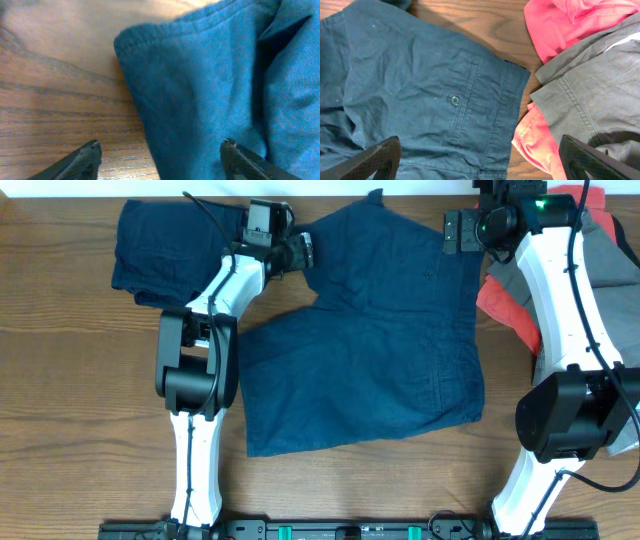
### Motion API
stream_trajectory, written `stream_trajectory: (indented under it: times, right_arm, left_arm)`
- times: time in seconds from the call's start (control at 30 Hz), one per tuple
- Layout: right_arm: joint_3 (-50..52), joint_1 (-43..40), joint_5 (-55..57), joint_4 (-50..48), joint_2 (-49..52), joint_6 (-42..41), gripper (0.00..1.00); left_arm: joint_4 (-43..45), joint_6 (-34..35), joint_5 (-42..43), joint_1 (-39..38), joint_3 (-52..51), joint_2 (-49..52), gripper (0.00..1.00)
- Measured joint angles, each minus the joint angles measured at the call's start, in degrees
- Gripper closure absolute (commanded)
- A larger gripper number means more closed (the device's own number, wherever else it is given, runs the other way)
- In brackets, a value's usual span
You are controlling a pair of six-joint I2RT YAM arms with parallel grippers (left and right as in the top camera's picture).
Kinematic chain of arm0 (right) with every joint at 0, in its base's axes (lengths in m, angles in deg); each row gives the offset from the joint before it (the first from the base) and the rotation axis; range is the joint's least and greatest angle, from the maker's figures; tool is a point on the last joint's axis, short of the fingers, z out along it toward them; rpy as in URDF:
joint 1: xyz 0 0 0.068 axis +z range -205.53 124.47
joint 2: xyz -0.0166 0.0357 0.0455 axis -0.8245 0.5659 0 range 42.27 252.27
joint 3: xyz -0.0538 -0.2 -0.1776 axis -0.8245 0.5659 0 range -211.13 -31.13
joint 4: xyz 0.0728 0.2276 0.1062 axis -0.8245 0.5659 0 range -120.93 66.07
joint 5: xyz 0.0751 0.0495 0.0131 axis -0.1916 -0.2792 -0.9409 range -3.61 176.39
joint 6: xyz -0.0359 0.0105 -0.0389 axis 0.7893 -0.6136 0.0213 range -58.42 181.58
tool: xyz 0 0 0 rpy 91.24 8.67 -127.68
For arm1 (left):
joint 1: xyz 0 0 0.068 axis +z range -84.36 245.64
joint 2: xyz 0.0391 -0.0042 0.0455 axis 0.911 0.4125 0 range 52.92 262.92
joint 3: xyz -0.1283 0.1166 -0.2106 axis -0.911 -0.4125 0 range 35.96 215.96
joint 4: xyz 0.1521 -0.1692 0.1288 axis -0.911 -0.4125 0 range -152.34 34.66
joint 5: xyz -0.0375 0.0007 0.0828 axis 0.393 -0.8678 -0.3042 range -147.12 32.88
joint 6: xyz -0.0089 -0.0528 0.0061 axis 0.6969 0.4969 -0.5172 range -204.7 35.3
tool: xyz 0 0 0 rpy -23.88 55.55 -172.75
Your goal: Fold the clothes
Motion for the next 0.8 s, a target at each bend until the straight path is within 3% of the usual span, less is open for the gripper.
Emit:
stream_trajectory:
  times: [0.17,0.47,0.67,0.73,0.8]
  right_arm:
    - [0.0,0.0,-0.24,0.2,0.0,0.02,0.03]
    - [0.0,0.0,-0.42,1.2,0.0,0.02,0.05]
    - [0.0,0.0,-0.44,2.38,0.0,0.02,0.06]
    - [0.0,0.0,-0.44,2.4,0.0,0.02,0.06]
    - [0.0,0.0,-0.44,2.43,0.0,0.02,0.07]
  left_arm:
    - [1.09,0.68,0.24,-0.28,0.0,0.63,0.46]
    - [1.9,1.33,0.17,-2.27,0.0,0.74,0.55]
    - [2.32,1.25,0.17,-3.98,0.0,1.81,0.73]
    - [2.32,1.44,-0.07,-3.93,0.0,2.19,0.94]
    - [2.08,1.44,-0.11,-3.52,0.0,2.29,0.94]
